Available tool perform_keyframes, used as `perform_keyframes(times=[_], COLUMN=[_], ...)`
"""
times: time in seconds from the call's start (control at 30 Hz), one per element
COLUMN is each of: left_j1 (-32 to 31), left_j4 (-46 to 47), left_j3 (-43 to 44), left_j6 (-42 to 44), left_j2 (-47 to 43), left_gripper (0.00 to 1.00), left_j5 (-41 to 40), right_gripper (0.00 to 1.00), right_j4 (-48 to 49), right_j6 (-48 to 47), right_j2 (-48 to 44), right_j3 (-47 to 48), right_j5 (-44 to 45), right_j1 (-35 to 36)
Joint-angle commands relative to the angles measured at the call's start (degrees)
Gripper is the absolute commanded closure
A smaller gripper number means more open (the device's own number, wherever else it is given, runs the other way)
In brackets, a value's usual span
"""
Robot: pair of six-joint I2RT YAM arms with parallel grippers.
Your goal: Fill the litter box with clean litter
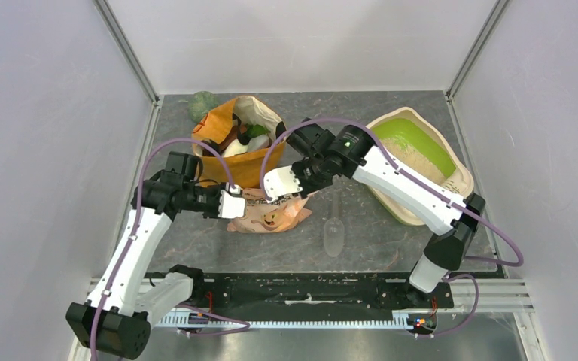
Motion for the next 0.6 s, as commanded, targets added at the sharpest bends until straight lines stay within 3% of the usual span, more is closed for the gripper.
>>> perform_keyframes(times=[0.0, 0.23, 0.3, 0.47, 0.57], left_j1=[0.28, 0.28, 0.26, 0.28, 0.28], left_j4=[3.35, 6.35, 7.28, 10.16, 10.59], left_j3=[-2.69, -4.98, -4.98, -6.52, -6.74], left_j6=[6.86, 7.74, 6.59, 5.38, 5.20], left_j2=[-1.33, -2.09, -2.32, -2.96, -2.46], left_gripper=[0.59, 0.75, 0.73, 0.55, 0.67], left_j5=[3.69, 3.78, 3.67, 2.58, 2.15], right_gripper=[1.00, 1.00, 1.00, 1.00, 1.00], right_j4=[-0.39, 0.52, 0.67, 1.27, 1.87], right_j6=[1.25, 3.21, 3.41, 3.56, 4.06], right_j2=[1.56, 2.88, 2.44, 1.89, 2.67], right_j3=[3.34, 3.29, 2.89, 2.44, 2.50], right_j5=[2.82, 3.94, 4.02, 4.69, 6.69], right_j1=[1.38, 3.17, 3.32, 4.07, 4.61])
